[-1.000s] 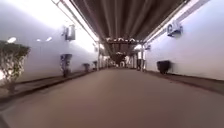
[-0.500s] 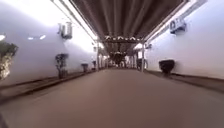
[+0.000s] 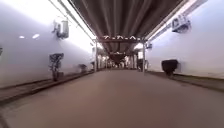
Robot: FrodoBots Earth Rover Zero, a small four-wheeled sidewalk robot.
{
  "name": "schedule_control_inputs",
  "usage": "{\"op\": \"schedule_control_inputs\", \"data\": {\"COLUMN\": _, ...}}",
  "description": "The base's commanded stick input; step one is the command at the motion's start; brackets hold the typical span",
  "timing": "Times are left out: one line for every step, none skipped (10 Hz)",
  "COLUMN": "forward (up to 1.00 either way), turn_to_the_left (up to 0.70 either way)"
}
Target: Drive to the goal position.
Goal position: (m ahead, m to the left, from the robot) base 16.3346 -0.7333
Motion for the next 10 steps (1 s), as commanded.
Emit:
{"op": "schedule_control_inputs", "data": {"forward": 0.85, "turn_to_the_left": 0.00}}
{"op": "schedule_control_inputs", "data": {"forward": 0.85, "turn_to_the_left": 0.00}}
{"op": "schedule_control_inputs", "data": {"forward": 0.85, "turn_to_the_left": 0.00}}
{"op": "schedule_control_inputs", "data": {"forward": 0.85, "turn_to_the_left": 0.00}}
{"op": "schedule_control_inputs", "data": {"forward": 0.85, "turn_to_the_left": 0.00}}
{"op": "schedule_control_inputs", "data": {"forward": 0.85, "turn_to_the_left": 0.00}}
{"op": "schedule_control_inputs", "data": {"forward": 0.85, "turn_to_the_left": 0.00}}
{"op": "schedule_control_inputs", "data": {"forward": 0.85, "turn_to_the_left": 0.00}}
{"op": "schedule_control_inputs", "data": {"forward": 0.85, "turn_to_the_left": 0.00}}
{"op": "schedule_control_inputs", "data": {"forward": 0.85, "turn_to_the_left": 0.00}}
